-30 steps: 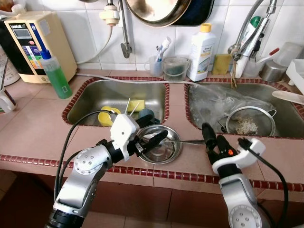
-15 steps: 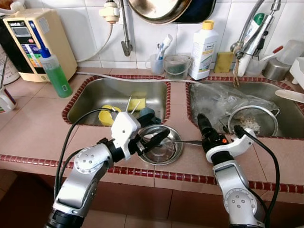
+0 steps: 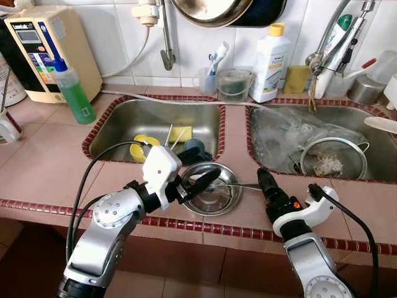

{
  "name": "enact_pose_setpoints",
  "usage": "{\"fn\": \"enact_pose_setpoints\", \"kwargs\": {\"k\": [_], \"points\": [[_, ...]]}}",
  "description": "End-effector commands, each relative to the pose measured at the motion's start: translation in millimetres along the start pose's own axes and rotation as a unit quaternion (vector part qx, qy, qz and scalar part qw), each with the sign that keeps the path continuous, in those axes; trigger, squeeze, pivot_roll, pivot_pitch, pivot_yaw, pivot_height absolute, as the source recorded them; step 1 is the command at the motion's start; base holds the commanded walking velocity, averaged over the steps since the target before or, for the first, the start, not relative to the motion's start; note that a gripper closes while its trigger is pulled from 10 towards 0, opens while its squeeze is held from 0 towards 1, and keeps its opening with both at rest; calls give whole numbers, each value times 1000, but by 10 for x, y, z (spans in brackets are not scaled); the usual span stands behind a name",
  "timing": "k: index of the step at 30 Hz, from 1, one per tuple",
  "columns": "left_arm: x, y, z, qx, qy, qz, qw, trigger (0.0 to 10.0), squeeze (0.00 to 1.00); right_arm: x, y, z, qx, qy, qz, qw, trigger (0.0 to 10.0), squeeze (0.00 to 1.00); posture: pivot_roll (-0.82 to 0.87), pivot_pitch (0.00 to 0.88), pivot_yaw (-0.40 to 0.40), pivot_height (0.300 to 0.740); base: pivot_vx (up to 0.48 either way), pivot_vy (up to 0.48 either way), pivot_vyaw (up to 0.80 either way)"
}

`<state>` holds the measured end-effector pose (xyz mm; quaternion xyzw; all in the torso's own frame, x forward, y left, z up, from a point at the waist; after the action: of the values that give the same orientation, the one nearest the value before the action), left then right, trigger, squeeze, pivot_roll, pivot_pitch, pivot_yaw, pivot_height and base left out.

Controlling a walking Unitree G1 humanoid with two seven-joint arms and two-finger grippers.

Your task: Kitchen organization

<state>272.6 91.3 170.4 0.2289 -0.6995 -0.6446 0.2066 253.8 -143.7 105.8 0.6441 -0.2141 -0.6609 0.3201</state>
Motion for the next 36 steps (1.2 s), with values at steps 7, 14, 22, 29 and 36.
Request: {"fn": "enact_pose_setpoints", "kwargs": {"k": [7, 14, 22, 29, 36], "points": [[76, -50, 88, -35, -45, -26, 998, 10000, 0, -181, -38, -12, -3, 25, -36, 999, 8549, 0, -192, 63, 69, 740, 0, 0, 0], [84, -65, 95, -44, -52, -40, 997, 10000, 0, -235, -24, -71, -5, 42, -54, 998, 4784, 0, -187, 59, 67, 740, 0, 0, 0], [84, -63, 94, -44, -52, -40, 997, 10000, 0, -248, -20, -80, -5, 48, -57, 997, 4235, 0, -187, 58, 67, 740, 0, 0, 0], [84, -63, 94, -44, -52, -40, 997, 10000, 0, -248, -20, -80, -5, 48, -57, 997, 4235, 0, -187, 58, 67, 740, 0, 0, 0], [84, -63, 94, -44, -52, -40, 997, 10000, 0, -248, -20, -80, -5, 48, -57, 997, 4235, 0, -187, 58, 67, 740, 0, 0, 0]]}}
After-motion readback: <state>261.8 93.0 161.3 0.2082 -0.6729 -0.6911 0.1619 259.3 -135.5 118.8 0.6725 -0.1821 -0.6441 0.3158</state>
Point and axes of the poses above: a point about 5 cm out from each wrist's last joint towards the gripper, its own z axis pointing back from the gripper into the wrist, its own y axis along the axis of the wrist's last joint, x = y × z, the point moved 1 cm from there along -z, pointing out of the wrist towards the gripper, and after that the axes turned 8 degrees about z, right-handed, at the moved point
